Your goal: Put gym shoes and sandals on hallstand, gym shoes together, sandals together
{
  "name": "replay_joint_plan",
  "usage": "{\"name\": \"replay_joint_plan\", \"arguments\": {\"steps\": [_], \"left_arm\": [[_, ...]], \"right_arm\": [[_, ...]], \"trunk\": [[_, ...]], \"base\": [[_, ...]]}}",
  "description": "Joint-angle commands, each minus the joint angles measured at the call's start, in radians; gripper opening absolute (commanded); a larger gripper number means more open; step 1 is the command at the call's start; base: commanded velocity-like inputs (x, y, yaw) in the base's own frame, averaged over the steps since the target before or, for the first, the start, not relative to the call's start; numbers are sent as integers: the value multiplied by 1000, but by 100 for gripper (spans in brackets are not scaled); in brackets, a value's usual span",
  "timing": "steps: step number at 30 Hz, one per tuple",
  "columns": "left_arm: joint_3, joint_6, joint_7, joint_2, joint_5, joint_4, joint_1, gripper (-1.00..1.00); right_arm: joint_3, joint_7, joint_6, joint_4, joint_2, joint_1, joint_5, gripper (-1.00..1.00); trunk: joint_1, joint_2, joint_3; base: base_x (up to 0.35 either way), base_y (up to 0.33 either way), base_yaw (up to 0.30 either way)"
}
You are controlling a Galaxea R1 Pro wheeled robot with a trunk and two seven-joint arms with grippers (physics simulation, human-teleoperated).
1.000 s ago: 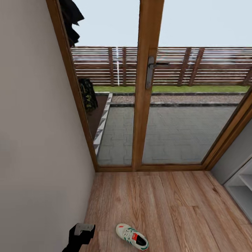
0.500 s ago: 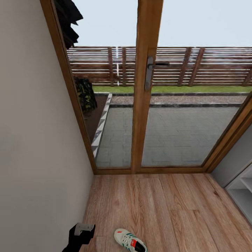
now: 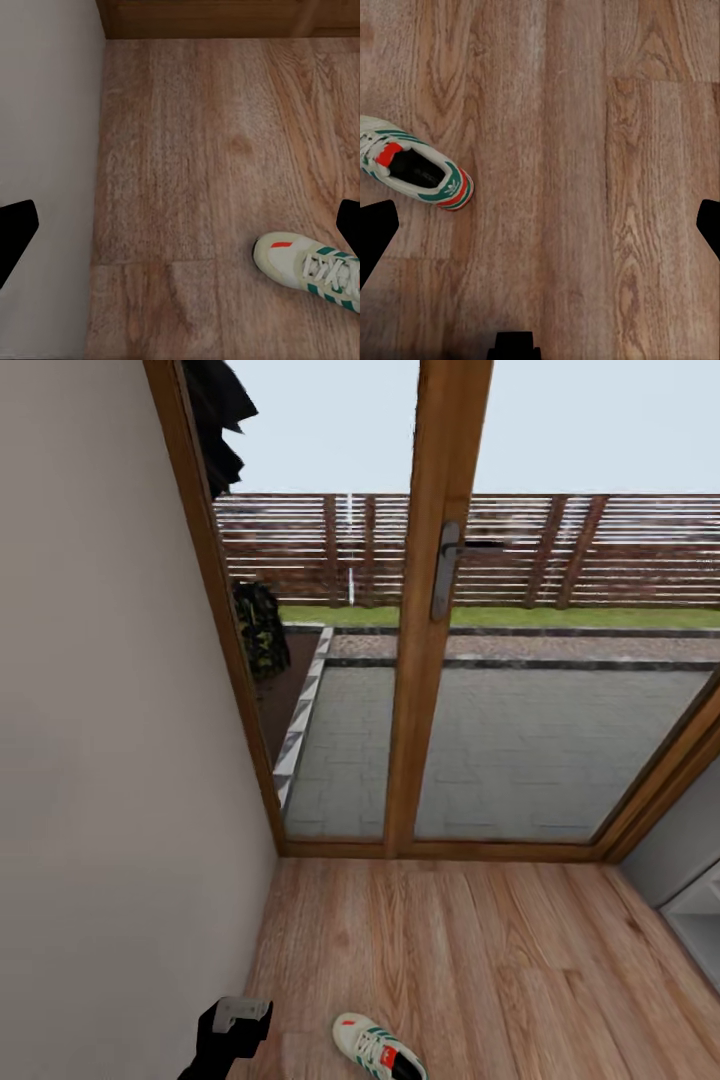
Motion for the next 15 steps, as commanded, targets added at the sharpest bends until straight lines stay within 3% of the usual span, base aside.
{"name": "replay_joint_plan", "arguments": {"steps": [1,15], "left_arm": [[0,-3,-1,0,-2,1,-1,100],[0,-4,3,-4,-1,0,-1,100]], "right_arm": [[-1,0,-3,0,0,0,0,100],[-1,0,-3,0,0,0,0,100]], "trunk": [[0,0,-1],[0,0,-1]], "base": [[0,0,181],[0,-69,44]]}}
